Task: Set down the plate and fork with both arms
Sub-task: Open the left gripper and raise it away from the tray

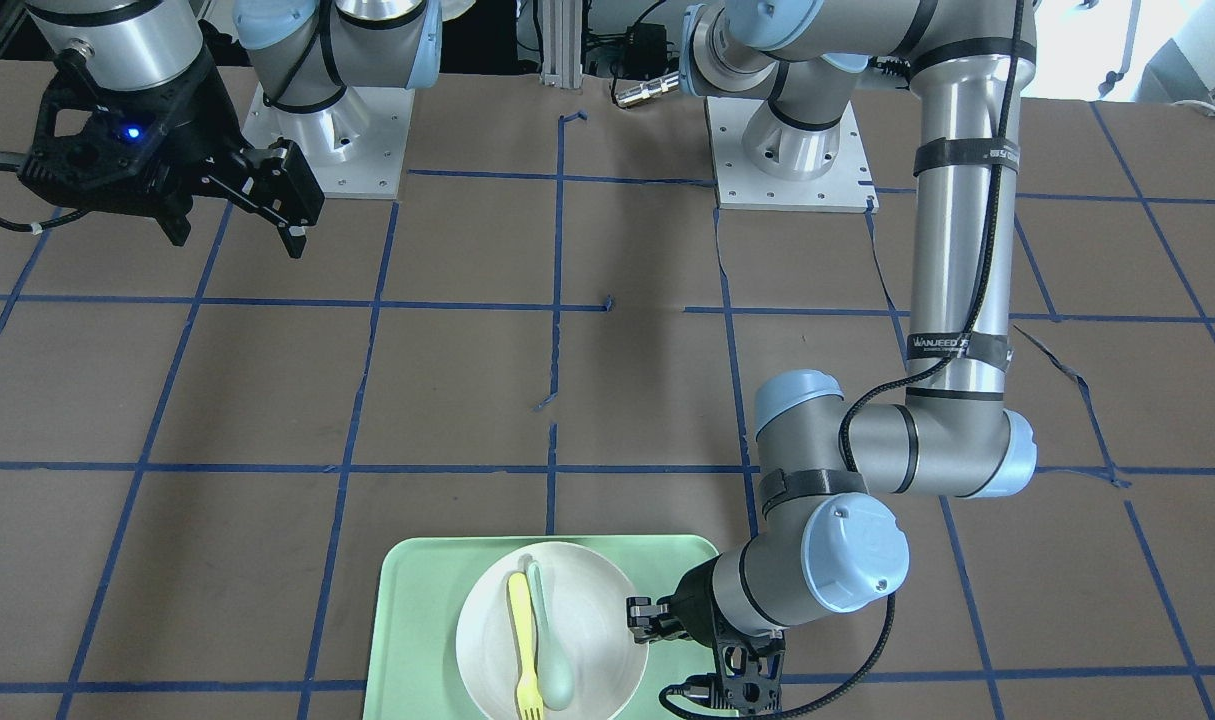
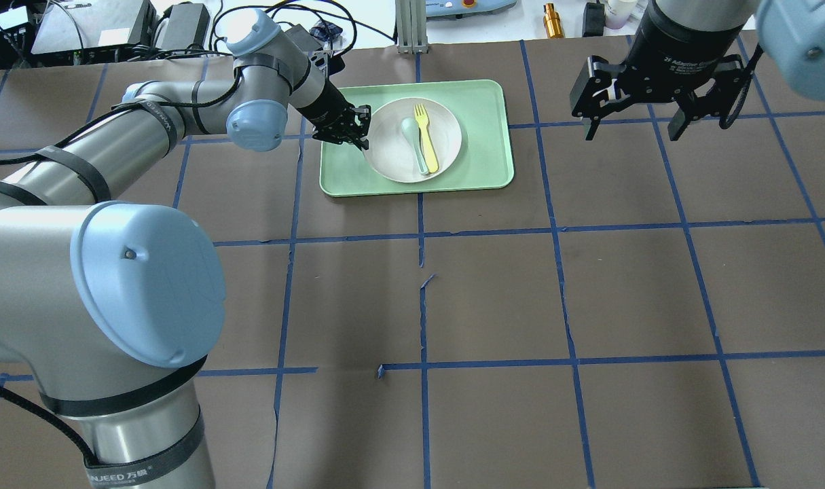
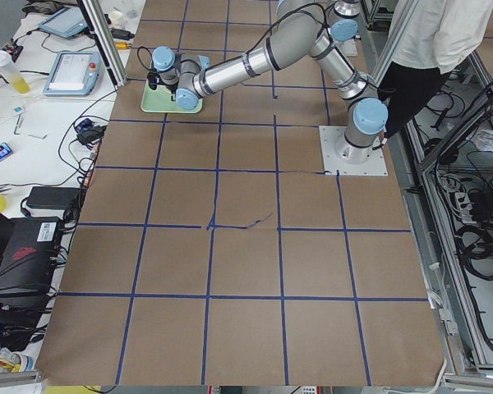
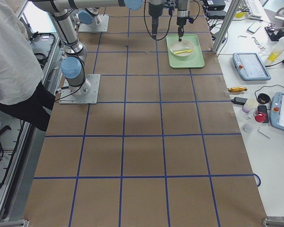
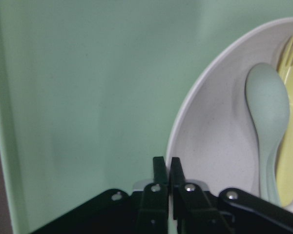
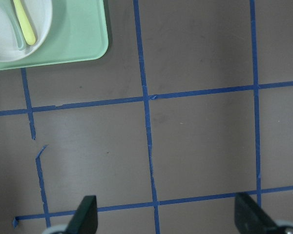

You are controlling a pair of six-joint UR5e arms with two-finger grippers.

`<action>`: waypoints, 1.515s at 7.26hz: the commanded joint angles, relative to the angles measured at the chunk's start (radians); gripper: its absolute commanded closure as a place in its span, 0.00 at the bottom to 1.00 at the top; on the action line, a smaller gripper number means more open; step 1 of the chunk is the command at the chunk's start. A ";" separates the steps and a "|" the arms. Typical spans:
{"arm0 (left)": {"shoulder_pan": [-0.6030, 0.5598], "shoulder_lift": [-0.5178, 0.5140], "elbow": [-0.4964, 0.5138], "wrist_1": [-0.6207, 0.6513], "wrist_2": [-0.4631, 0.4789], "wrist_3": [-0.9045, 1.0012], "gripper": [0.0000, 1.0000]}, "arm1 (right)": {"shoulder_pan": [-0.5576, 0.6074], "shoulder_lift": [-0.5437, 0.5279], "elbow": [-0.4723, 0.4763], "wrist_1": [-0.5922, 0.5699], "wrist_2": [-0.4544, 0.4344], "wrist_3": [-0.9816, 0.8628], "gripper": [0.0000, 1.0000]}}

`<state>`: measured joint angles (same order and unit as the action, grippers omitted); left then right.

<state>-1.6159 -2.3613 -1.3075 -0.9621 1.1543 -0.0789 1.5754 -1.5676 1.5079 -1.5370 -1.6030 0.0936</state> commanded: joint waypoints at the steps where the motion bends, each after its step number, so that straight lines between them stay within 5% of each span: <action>1: -0.001 0.004 -0.019 0.075 -0.068 -0.024 0.15 | 0.000 0.001 0.000 0.000 -0.001 0.000 0.00; 2: -0.001 0.014 -0.057 0.126 -0.068 -0.021 0.00 | 0.000 0.001 0.000 0.000 -0.002 0.000 0.00; 5: 0.001 0.053 -0.088 0.160 -0.064 -0.015 0.00 | 0.000 0.001 0.000 0.000 -0.001 0.000 0.00; 7: 0.014 0.124 -0.142 0.132 0.081 -0.016 0.00 | 0.000 0.001 0.000 0.000 -0.002 0.000 0.00; 9: 0.022 0.260 -0.319 0.129 0.260 -0.012 0.00 | 0.000 0.001 0.000 0.000 -0.002 0.000 0.00; 11: 0.028 0.405 -0.407 0.071 0.290 0.014 0.00 | 0.000 0.001 0.000 0.000 -0.002 0.000 0.00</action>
<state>-1.5893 -2.0472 -1.6630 -0.8473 1.4103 -0.0774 1.5754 -1.5662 1.5079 -1.5371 -1.6045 0.0936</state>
